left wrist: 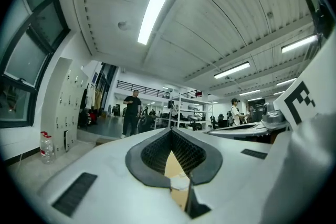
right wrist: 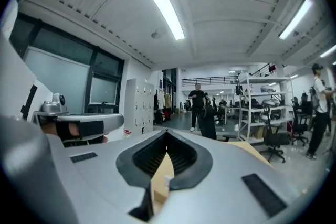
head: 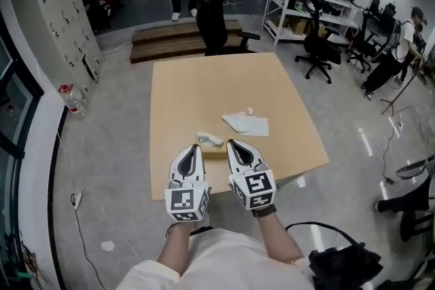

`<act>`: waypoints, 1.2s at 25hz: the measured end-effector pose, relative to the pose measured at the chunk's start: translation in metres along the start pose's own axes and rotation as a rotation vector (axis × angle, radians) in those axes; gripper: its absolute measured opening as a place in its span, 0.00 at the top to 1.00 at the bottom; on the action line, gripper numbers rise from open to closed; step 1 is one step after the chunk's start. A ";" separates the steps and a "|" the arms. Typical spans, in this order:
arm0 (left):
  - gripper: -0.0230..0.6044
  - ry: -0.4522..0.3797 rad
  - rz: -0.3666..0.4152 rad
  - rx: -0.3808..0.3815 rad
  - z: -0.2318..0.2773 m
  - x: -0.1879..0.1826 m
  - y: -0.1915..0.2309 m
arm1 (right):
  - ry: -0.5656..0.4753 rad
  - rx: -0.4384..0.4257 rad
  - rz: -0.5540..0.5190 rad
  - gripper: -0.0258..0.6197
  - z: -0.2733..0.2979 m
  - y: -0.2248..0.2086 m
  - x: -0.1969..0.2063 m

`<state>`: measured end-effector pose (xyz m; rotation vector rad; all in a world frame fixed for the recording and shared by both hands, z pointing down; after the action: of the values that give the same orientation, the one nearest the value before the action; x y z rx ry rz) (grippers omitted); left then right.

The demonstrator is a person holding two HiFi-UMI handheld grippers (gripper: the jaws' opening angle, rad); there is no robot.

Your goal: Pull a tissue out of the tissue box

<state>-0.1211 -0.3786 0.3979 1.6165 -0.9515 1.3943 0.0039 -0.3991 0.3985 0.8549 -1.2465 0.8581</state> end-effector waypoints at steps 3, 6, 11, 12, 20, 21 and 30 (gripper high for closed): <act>0.96 -0.025 -0.007 0.036 0.034 -0.007 0.042 | -0.047 0.002 -0.057 0.96 0.041 0.007 -0.024; 0.96 -0.017 0.033 0.059 0.057 -0.006 0.072 | -0.041 0.011 -0.073 0.96 0.070 0.011 -0.023; 0.96 0.077 0.031 0.073 0.082 0.023 0.107 | 0.085 0.000 -0.087 0.96 0.115 0.010 0.006; 0.96 0.091 0.024 0.070 0.086 0.030 0.112 | 0.107 -0.005 -0.090 0.96 0.123 0.008 0.012; 0.96 0.206 0.042 0.093 0.123 0.079 0.124 | 0.251 -0.073 -0.122 0.96 0.170 -0.018 0.060; 0.96 0.225 0.040 0.097 0.124 0.087 0.125 | 0.276 -0.103 -0.137 0.96 0.170 -0.020 0.068; 0.96 0.342 0.036 0.151 0.144 0.139 0.130 | 0.480 -0.242 -0.233 0.96 0.180 -0.064 0.135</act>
<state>-0.1642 -0.5699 0.5339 1.4089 -0.6903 1.7350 0.0010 -0.5780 0.5484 0.5424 -0.7906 0.6573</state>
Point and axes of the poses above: the fingertips, and each gripper's own axes: z forward along the fingers, y to its left, x out of its underside, the point moved 4 cm from there along -z, backward along the fingers, and after that the axes turned 5 degrees about x, right-handed, at the moved point
